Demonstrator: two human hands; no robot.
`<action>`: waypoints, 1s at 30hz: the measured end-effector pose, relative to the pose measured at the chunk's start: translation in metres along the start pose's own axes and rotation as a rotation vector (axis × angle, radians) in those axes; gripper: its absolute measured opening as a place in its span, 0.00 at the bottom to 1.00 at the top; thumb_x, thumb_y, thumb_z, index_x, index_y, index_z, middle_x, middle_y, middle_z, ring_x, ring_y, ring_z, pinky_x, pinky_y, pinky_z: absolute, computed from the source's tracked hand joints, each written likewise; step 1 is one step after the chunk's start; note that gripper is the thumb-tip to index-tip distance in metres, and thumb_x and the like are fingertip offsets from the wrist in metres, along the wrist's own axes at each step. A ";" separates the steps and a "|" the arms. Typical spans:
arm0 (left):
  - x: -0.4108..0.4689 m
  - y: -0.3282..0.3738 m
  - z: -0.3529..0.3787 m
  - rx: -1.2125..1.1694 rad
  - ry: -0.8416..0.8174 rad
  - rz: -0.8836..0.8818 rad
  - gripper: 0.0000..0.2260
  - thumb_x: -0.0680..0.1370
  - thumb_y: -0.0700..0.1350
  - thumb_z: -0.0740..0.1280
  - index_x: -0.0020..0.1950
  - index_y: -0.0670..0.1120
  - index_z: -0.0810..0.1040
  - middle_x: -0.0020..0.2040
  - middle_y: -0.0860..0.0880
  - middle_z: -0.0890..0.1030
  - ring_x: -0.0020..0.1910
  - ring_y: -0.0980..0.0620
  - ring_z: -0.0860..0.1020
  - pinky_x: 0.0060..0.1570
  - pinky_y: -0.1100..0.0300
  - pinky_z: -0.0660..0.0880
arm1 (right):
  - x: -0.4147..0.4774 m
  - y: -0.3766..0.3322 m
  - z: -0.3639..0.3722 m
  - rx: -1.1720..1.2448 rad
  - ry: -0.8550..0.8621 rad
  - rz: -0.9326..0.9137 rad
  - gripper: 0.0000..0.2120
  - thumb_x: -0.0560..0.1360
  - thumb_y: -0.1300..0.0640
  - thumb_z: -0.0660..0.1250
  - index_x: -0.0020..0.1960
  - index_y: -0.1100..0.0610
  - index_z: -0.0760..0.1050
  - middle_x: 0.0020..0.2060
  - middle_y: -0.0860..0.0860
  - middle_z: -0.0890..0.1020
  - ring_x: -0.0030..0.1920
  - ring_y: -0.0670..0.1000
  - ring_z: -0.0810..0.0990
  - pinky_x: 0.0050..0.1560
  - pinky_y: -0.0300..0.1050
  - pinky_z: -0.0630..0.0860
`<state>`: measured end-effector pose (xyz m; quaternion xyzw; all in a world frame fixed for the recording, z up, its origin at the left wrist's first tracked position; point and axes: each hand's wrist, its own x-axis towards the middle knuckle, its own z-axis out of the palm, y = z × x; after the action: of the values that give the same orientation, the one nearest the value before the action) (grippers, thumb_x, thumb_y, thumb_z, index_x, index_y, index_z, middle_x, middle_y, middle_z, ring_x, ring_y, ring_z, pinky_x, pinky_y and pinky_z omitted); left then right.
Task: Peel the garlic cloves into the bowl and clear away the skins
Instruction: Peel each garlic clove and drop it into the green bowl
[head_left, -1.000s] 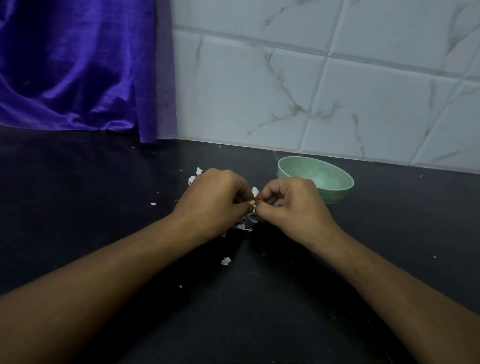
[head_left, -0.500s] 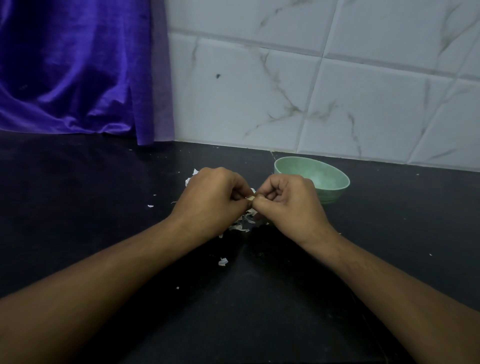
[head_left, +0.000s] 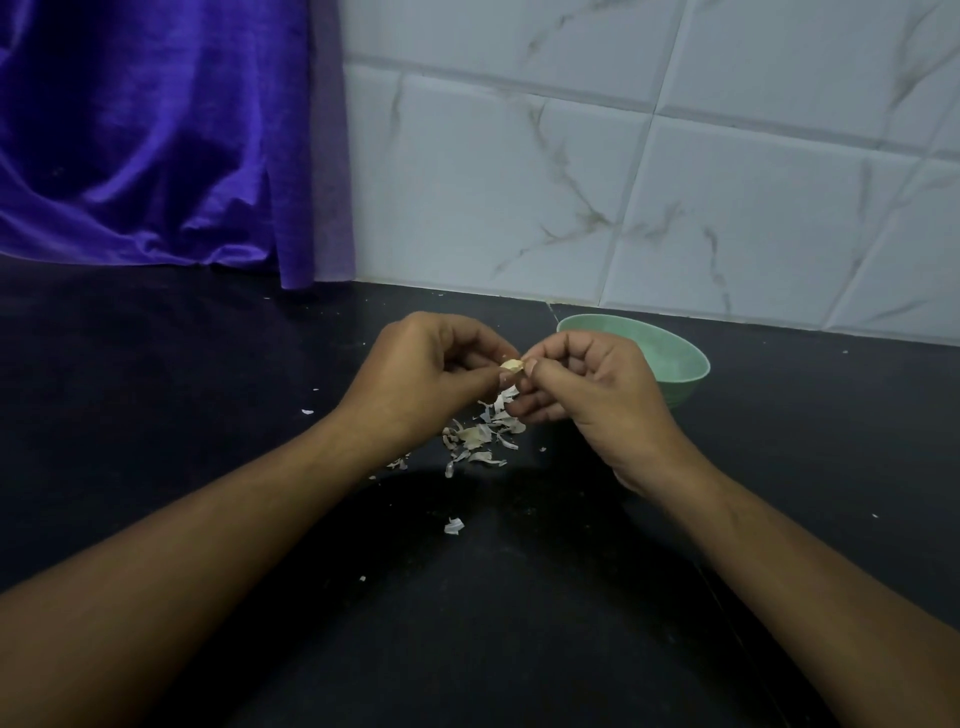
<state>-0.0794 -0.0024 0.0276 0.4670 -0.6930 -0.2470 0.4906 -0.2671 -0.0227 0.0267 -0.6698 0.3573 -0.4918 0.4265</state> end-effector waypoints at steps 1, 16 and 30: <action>0.000 0.000 0.001 -0.023 -0.007 -0.009 0.05 0.75 0.42 0.78 0.50 0.49 0.87 0.39 0.50 0.88 0.42 0.48 0.87 0.50 0.43 0.84 | 0.000 0.000 0.000 -0.008 -0.004 0.005 0.07 0.80 0.69 0.65 0.46 0.64 0.79 0.35 0.55 0.85 0.36 0.56 0.86 0.38 0.47 0.84; 0.002 0.004 -0.004 -0.416 0.059 -0.137 0.06 0.77 0.38 0.74 0.54 0.43 0.86 0.44 0.44 0.84 0.42 0.53 0.83 0.41 0.59 0.83 | 0.000 0.000 -0.004 -0.122 -0.095 0.083 0.08 0.82 0.64 0.65 0.48 0.61 0.81 0.40 0.57 0.85 0.37 0.57 0.87 0.38 0.47 0.84; 0.003 0.001 -0.003 -0.368 0.026 -0.116 0.08 0.79 0.37 0.73 0.57 0.46 0.86 0.44 0.48 0.82 0.43 0.52 0.83 0.41 0.56 0.83 | -0.001 0.002 -0.009 -0.167 -0.071 0.008 0.08 0.73 0.67 0.77 0.44 0.62 0.78 0.38 0.61 0.84 0.37 0.57 0.87 0.38 0.51 0.83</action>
<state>-0.0776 -0.0039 0.0308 0.4119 -0.6017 -0.3913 0.5614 -0.2765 -0.0246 0.0262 -0.7184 0.3845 -0.4347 0.3835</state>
